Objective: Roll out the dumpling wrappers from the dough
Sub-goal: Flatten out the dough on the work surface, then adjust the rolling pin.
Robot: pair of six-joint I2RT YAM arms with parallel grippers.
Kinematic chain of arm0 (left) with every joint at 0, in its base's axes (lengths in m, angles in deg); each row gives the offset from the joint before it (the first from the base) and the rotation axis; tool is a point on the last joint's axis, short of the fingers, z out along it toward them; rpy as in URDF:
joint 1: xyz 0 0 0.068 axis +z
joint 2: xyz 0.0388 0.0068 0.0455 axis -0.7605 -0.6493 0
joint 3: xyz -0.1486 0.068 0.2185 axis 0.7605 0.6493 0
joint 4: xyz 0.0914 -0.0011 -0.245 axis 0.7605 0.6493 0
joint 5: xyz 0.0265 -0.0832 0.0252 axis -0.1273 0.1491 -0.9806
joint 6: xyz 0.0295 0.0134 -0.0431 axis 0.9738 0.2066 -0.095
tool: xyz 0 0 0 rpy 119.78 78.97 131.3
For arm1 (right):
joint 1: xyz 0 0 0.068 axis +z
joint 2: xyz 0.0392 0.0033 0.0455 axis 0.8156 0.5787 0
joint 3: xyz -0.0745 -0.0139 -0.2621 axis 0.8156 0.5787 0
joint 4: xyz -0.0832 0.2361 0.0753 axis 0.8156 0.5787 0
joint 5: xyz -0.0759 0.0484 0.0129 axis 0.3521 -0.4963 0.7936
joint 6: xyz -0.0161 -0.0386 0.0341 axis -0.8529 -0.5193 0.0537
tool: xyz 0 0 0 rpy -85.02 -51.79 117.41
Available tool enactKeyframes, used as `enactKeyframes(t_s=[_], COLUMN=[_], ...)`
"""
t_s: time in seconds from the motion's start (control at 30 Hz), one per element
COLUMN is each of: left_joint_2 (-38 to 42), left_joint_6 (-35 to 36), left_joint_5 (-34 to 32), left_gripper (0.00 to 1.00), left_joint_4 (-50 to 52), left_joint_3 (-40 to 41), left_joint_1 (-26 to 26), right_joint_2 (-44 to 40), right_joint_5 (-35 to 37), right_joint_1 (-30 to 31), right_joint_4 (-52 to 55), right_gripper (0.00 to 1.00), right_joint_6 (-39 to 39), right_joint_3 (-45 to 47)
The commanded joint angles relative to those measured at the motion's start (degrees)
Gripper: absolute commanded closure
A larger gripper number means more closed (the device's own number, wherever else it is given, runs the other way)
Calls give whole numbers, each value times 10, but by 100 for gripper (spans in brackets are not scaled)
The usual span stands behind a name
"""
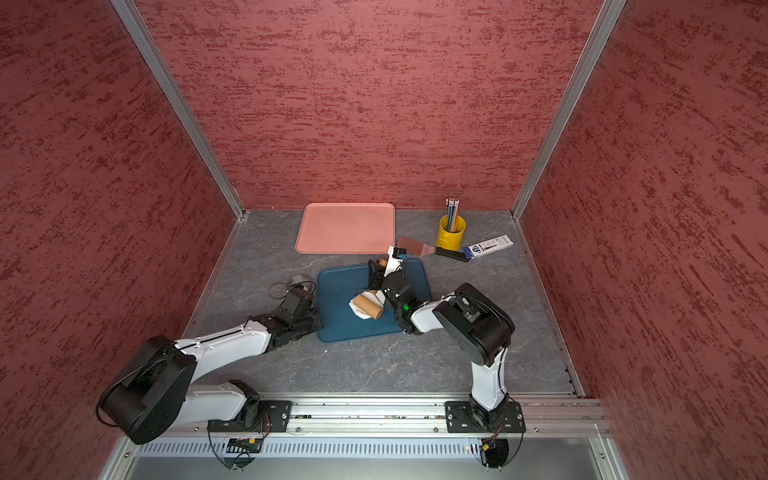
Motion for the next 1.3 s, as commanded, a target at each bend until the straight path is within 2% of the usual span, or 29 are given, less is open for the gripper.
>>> enactKeyframes(t_s=[0.0,0.33,0.53,0.63,0.7,0.8,0.9,1.13,1.27], left_joint_2=[3,7,-3,-3,-2,5,17,103,172], left_joint_6=[0,0,4,8,13,23,33,73,159], left_joint_5=[-16,-12,-20,-22,-23,-24,-27,-28,-22], left_gripper=[100,100,100,100,100,74,59,45,37], left_joint_4=[-15,-10,-11,-13,-9,-6,-3,17,-35], left_joint_3=[10,8,2,0,-4,-10,-12,-27,-40], left_joint_1=[4,4,5,5,7,7,8,1,-32], right_joint_2=[-15,-40,-33,-56,-77,-104,-124,-169,-193], right_joint_5=[52,141,6,-28,-38,-39,-47,-44,-49], right_joint_1=[-37,-57,-40,-40,-40,-36,-36,-35,-32], right_joint_4=[112,131,121,118,158,208,236,340,401], right_gripper=[100,100,100,100,100,100,100,100,100], right_joint_6=[-40,-148,-125,-87,-62,-55,-56,-40,-17], right_joint_3=[11,-26,-27,-25,-42,-61,-69,-107,-132])
